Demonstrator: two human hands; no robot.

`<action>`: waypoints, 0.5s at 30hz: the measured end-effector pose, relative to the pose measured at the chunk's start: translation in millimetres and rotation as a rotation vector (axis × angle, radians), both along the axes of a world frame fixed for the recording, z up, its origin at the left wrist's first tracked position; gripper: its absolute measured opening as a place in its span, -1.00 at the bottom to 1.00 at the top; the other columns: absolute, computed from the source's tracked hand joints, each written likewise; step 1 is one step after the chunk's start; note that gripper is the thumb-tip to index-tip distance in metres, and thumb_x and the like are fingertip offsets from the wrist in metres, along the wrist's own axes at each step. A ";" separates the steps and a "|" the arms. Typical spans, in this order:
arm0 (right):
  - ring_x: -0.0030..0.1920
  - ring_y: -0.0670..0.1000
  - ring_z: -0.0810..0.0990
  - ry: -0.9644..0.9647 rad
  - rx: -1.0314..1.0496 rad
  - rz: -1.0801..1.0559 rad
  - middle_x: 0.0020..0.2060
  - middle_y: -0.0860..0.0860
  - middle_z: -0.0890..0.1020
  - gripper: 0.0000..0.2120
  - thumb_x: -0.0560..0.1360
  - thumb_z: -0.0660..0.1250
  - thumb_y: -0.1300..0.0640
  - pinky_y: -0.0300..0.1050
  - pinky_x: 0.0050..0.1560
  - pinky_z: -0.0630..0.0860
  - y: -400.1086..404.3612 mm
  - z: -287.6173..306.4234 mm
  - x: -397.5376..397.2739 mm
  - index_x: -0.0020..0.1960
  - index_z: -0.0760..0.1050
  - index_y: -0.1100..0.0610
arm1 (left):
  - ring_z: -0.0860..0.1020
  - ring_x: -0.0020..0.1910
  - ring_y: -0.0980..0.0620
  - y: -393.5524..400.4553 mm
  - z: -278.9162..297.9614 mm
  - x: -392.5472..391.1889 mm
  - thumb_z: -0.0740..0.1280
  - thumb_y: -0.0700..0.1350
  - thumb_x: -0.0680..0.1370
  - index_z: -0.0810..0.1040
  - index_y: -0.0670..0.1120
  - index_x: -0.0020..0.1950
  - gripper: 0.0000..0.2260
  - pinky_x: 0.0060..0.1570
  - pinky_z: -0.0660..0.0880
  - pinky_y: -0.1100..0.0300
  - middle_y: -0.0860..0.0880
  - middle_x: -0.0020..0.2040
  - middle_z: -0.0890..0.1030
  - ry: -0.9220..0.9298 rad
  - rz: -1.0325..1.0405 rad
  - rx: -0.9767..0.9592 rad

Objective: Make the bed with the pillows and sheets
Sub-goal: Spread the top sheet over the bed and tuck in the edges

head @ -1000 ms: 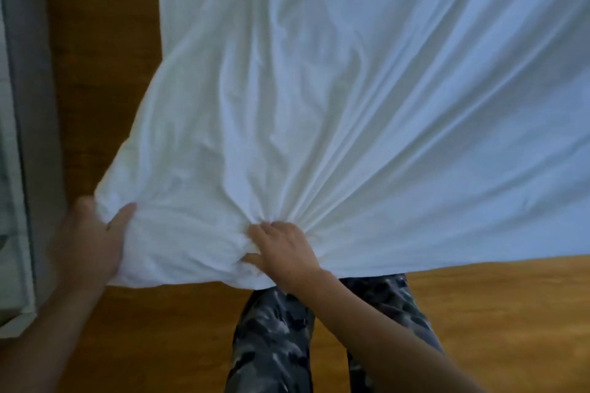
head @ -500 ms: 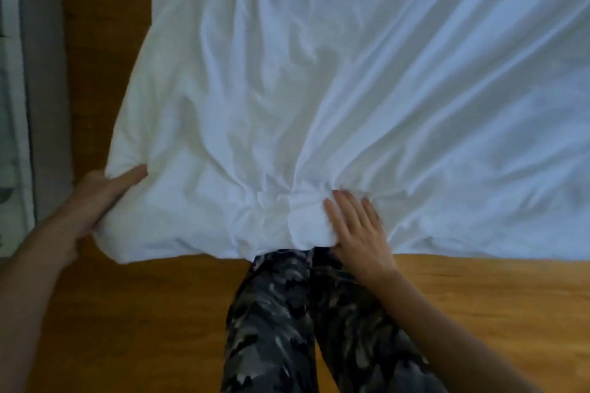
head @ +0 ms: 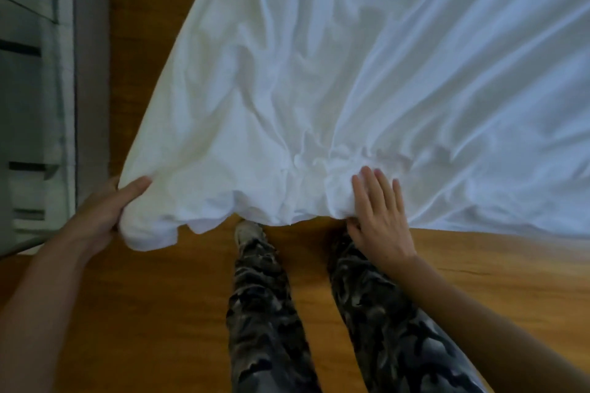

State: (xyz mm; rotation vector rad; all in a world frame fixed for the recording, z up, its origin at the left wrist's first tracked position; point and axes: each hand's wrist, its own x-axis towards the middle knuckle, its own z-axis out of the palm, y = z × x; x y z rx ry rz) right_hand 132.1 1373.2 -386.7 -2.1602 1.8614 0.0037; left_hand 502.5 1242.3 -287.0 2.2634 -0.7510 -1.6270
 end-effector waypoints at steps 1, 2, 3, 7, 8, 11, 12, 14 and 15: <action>0.44 0.28 0.22 -0.070 -0.067 0.004 0.42 0.27 0.25 -0.29 0.41 0.41 0.13 0.28 0.43 0.17 7.9 3.5 11.7 0.46 0.18 0.24 | 0.47 0.18 -0.09 -2.0 -1.1 8.5 0.37 0.04 0.51 0.40 -0.13 0.42 -0.48 0.19 0.37 -0.02 -0.08 0.22 0.51 0.003 -0.012 -0.036; 0.39 0.25 0.31 -0.131 -0.133 0.012 0.38 0.23 0.32 -0.40 0.45 0.37 0.11 0.22 0.40 0.26 17.4 6.2 26.3 0.42 0.24 0.22 | 0.50 0.20 -0.12 -4.7 -0.5 18.5 0.48 0.16 0.39 0.44 -0.06 0.38 -0.36 0.21 0.40 -0.06 -0.06 0.20 0.53 0.002 -0.046 -0.047; 0.32 0.21 0.39 -0.181 -0.176 0.012 0.31 0.19 0.39 -0.51 0.49 0.35 0.09 0.16 0.34 0.35 28.2 8.2 44.0 0.36 0.32 0.19 | 0.52 0.20 -0.13 -6.5 -0.8 30.4 0.54 0.29 0.22 0.48 0.02 0.32 -0.26 0.24 0.42 -0.10 -0.03 0.20 0.55 -0.005 -0.095 -0.052; 0.09 0.11 0.51 -0.267 -0.087 -0.175 0.05 0.12 0.58 -0.67 0.51 0.35 -0.04 0.02 0.06 0.51 60.3 12.7 126.9 0.14 0.53 0.18 | 0.59 0.06 -0.02 -13.0 -4.2 77.2 0.58 0.41 -0.19 0.58 0.09 0.07 -0.11 0.09 0.50 0.01 0.12 -0.02 0.68 0.105 -0.228 0.053; 0.10 0.11 0.50 -0.247 -0.045 -0.255 0.07 0.12 0.58 -0.62 0.51 0.34 -0.08 0.02 0.07 0.51 61.4 11.7 144.6 0.16 0.53 0.19 | 0.61 -0.01 0.03 -15.2 -3.0 81.6 0.57 0.40 -0.27 0.62 0.08 -0.01 -0.11 0.03 0.52 0.08 0.16 -0.13 0.70 0.133 -0.260 0.080; 0.21 0.15 0.43 -0.128 0.001 -0.436 0.15 0.19 0.55 -0.46 0.50 0.25 -0.18 0.07 0.19 0.47 51.6 5.4 182.2 0.24 0.44 0.24 | 0.66 -0.27 0.19 -12.8 2.0 88.0 0.56 0.36 -0.38 0.69 0.07 -0.22 -0.21 -0.32 0.55 0.36 0.19 -0.29 0.68 0.245 -0.327 0.125; 0.23 0.19 0.42 -0.091 0.000 -0.490 0.16 0.23 0.55 -0.43 0.48 0.24 -0.19 0.11 0.22 0.45 45.4 1.4 190.6 0.25 0.40 0.27 | 0.65 -0.31 0.22 -10.5 2.9 89.8 0.57 0.33 -0.39 0.65 0.05 -0.16 -0.15 -0.40 0.52 0.39 0.18 -0.29 0.68 0.278 -0.332 0.118; 0.21 0.29 0.47 -0.025 -0.005 -0.576 0.14 0.31 0.55 -0.35 0.45 0.32 -0.21 0.18 0.25 0.43 26.9 -9.6 201.7 0.26 0.37 0.31 | 0.66 -0.27 0.21 -5.7 -1.4 95.3 0.60 0.29 -0.37 0.56 -0.02 -0.03 -0.04 -0.37 0.52 0.39 0.14 -0.23 0.70 0.315 -0.316 0.111; 0.17 0.32 0.52 -0.002 -0.005 -0.606 0.13 0.32 0.55 -0.30 0.41 0.39 -0.20 0.18 0.24 0.43 14.8 -14.4 203.7 0.28 0.37 0.33 | 0.66 -0.22 0.20 -3.9 -4.5 98.4 0.62 0.28 -0.35 0.54 -0.02 0.01 -0.02 -0.31 0.54 0.37 0.14 -0.19 0.70 0.331 -0.296 0.106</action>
